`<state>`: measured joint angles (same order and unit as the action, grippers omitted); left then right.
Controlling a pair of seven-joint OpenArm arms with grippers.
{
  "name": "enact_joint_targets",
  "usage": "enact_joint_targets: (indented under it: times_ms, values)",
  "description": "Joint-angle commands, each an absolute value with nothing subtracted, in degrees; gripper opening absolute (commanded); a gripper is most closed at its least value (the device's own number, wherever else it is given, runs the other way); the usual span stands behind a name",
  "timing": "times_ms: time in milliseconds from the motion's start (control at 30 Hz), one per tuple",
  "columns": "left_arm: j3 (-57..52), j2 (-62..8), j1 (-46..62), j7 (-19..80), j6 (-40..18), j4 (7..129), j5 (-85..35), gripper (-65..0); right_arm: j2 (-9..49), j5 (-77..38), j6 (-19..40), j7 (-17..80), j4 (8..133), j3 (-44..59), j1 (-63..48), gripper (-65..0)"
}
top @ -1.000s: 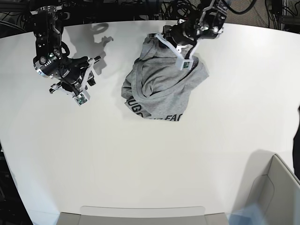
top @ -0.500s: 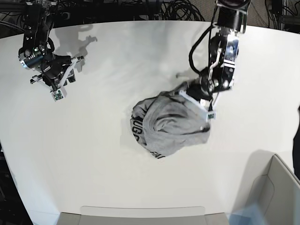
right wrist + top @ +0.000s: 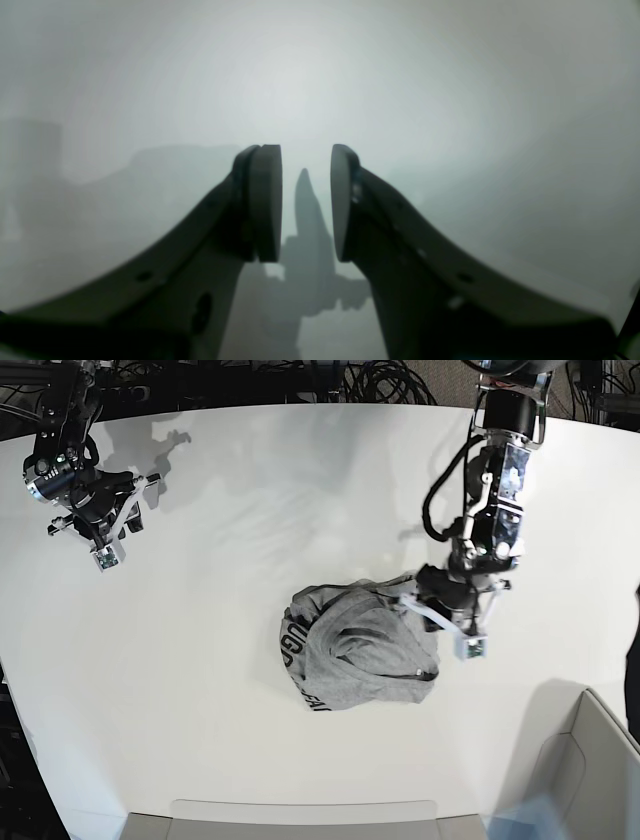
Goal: Fold the T-shirt properly
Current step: 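Lift and reposition the bundle with the left gripper, flattening it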
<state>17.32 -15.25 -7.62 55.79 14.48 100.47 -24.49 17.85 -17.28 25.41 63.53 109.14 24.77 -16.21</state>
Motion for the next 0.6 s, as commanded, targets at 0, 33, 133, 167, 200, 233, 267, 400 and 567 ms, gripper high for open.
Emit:
enact_joint_targets:
  times_ms: [0,33,133,167,200,233,267,400,567]
  values:
    - [20.26,-16.57,-8.04,53.67,14.02,101.67,-24.84,-53.4,18.95,-17.63,25.80,62.64,110.11,25.01,-15.69,-47.9]
    - [23.16,-17.36,-7.60,52.26,14.02,101.76,-23.60,-50.3,18.86,-17.63,25.80,62.64,110.11,25.01,-15.60,-47.9]
    - [30.64,-17.98,-5.49,46.29,14.81,101.76,-14.81,-46.4,18.86,-17.63,25.80,62.64,110.11,25.01,-15.60,-47.9]
    - [31.96,-17.89,-5.14,44.97,16.31,101.76,-11.12,-46.2,18.86,-17.63,25.80,62.64,110.11,25.01,-15.60,-47.9]
    - [32.92,-17.80,-5.14,45.05,17.98,101.67,-8.22,-45.8,18.86,-17.63,25.80,62.73,110.11,25.01,-15.60,-47.9]
    - [33.71,-17.80,-5.05,45.49,19.03,101.58,-6.02,-44.5,18.86,-17.63,25.80,62.73,110.11,25.01,-15.60,-47.9]
    - [34.33,-17.80,-5.14,46.02,19.56,101.58,-5.05,-42.7,18.77,-17.63,25.80,62.81,110.11,25.01,-15.69,-47.9]
    - [38.02,-17.98,-5.93,47.43,19.56,101.58,-4.70,-35.8,18.86,-17.63,25.80,62.81,110.11,25.01,-16.04,-47.9]
    - [41.71,-17.89,-8.04,47.96,19.74,100.26,-4.44,-35.6,18.77,-17.63,25.80,62.90,110.11,25.01,-16.13,-47.9]
